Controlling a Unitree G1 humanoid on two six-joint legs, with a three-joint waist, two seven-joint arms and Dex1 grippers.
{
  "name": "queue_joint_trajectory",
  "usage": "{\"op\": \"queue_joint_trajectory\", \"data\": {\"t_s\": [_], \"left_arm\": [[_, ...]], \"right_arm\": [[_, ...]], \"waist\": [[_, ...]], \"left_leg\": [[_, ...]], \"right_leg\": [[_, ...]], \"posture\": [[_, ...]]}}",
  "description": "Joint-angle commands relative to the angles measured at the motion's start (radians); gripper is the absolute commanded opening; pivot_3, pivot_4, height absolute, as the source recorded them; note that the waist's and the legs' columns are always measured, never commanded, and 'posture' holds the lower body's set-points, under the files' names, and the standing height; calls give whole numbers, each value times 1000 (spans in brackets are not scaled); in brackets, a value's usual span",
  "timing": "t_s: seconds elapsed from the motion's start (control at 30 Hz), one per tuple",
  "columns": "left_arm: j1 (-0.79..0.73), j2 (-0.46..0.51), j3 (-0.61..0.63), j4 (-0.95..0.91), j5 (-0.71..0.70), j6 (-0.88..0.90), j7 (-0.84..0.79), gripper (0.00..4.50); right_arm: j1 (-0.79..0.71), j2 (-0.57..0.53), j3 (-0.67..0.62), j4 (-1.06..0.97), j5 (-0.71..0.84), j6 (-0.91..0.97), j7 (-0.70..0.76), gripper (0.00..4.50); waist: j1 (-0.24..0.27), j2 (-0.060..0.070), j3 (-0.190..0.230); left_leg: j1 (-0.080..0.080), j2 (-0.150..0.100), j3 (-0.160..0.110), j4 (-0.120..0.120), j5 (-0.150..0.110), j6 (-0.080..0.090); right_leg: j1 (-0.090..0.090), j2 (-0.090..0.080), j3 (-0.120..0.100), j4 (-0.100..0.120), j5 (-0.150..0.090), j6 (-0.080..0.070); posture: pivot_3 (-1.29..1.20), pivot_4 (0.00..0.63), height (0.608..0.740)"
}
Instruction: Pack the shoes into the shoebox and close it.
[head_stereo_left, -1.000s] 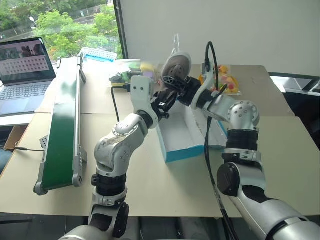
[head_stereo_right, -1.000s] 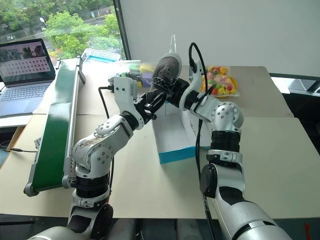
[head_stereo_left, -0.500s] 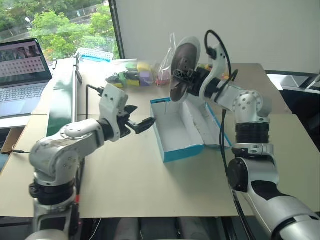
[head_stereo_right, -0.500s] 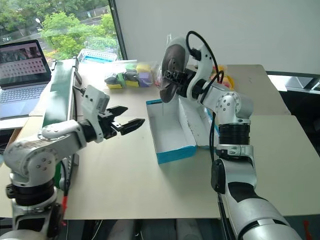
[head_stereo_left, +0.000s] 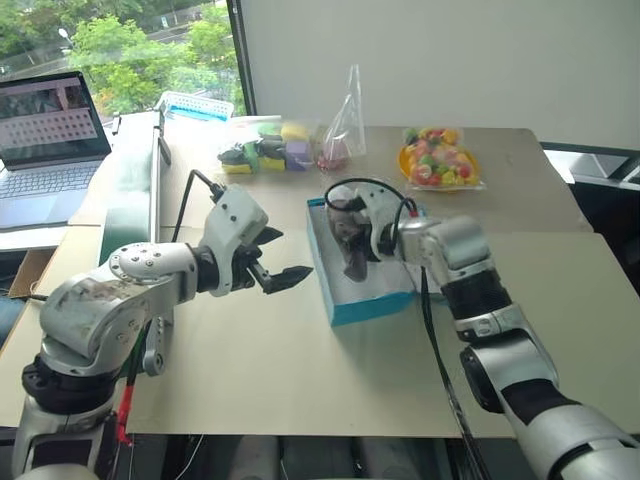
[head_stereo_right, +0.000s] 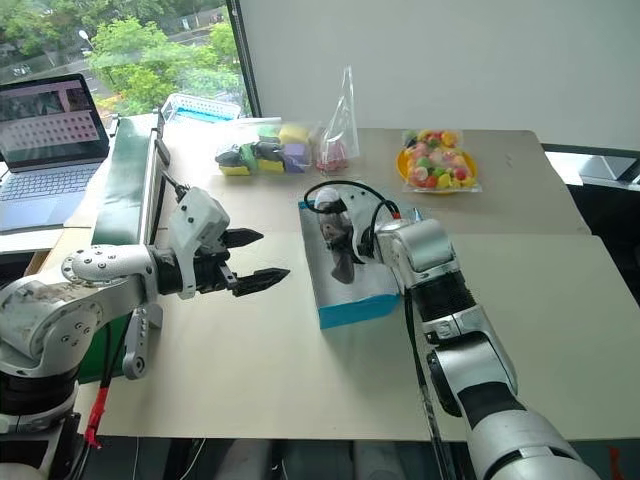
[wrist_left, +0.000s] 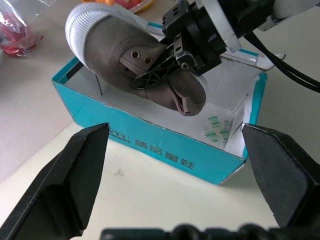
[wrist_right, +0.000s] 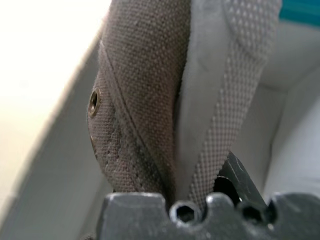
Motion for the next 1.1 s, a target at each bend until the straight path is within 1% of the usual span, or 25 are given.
{"op": "queue_joint_trajectory", "data": {"t_s": [0.03, 0.17, 0.3, 0.43, 0.5, 0.57, 0.6, 0.73, 0.8, 0.83, 0.87, 0.9, 1.1], "left_arm": [[23, 58, 14, -49, -9, -28, -54, 4500], [28, 94, 15, -43, 0, -41, -77, 4500], [19, 100, 21, -42, -4, -39, -79, 4500], [23, 103, 24, -50, -6, -35, -77, 4500], [28, 108, 26, -53, -1, -35, -73, 4500], [32, 103, 33, -61, -6, -28, -63, 4500], [35, 100, 36, -65, -10, -24, -58, 4500], [40, 98, 40, -75, -17, -17, -48, 4500], [41, 99, 42, -74, -19, -15, -46, 4500], [40, 100, 44, -72, -20, -14, -46, 4500], [40, 100, 45, -71, -21, -13, -45, 4500], [39, 101, 44, -70, -20, -14, -45, 4500], [34, 104, 41, -66, -21, -18, -41, 4500]], "right_arm": [[-14, -16, -13, -18, -41, -41, 15, 392], [-2, -49, 55, -9, -118, -71, 37, 392], [7, -79, 88, -7, -161, -63, 74, 392], [23, -101, 89, -7, -190, -48, 84, 392], [48, -112, 71, -27, -183, -9, 88, 392], [71, -104, 43, -62, -169, 44, 83, 1388], [79, -99, 39, -86, -165, 66, 85, 1604], [79, -101, 59, -152, -185, 95, 85, 3024], [41, -103, 66, -180, -197, 100, 84, 3654], [19, -105, 68, -191, -205, 101, 81, 4071], [5, -106, 70, -199, -210, 103, 79, 4323], [-13, -105, 68, -205, -218, 103, 71, 4478], [-90, -120, 78, -258, -246, 112, 67, 4478]], "waist": [[-3, 0, 0], [-1, 0, 0], [0, 0, 0], [1, 0, 0], [1, 0, 0], [1, 0, 0], [1, 0, 0], [0, 0, 0], [-2, 0, 0], [-3, 0, 0], [-4, 0, 0], [-4, 0, 0], [0, 0, 0]], "left_leg": [[0, 0, 0, 0, 0, 0], [0, 1, 0, -1, 0, 0], [0, 0, 0, 0, 0, 0], [0, 0, 0, 0, 0, 0], [0, 0, 0, 0, 0, 0], [0, 1, 0, 0, 0, 0], [0, 1, 0, 0, 0, 0], [0, 0, 0, 0, 0, 0], [1, 0, 0, 1, 0, 0], [1, 0, 0, 0, 0, 0], [1, 0, 0, 0, 0, 0], [1, 0, 0, 0, 0, 0], [1, 0, 0, 0, 0, 0]], "right_leg": [[0, 0, 0, 0, 0, 0], [0, 0, 0, 0, 0, 0], [0, 0, 0, 0, 0, 0], [0, 0, 0, 0, 0, 0], [0, 0, 0, 0, 0, 0], [0, 0, 0, 0, 0, 0], [0, 0, 0, 0, 0, 0], [0, 0, 0, 0, 0, 0], [0, 0, 0, 1, 0, 0], [0, 0, 0, 1, 0, 0], [0, 0, 0, 1, 0, 0], [0, 0, 0, 1, 0, 0], [0, 0, 0, 2, 0, 0]], "posture": [[0, 150, 740], [0, 150, 740], [0, 150, 740], [0, 150, 740], [0, 150, 740], [0, 150, 740], [0, 150, 740], [0, 150, 740], [0, 150, 740], [0, 150, 740], [0, 150, 740], [0, 150, 740], [0, 150, 740]]}}
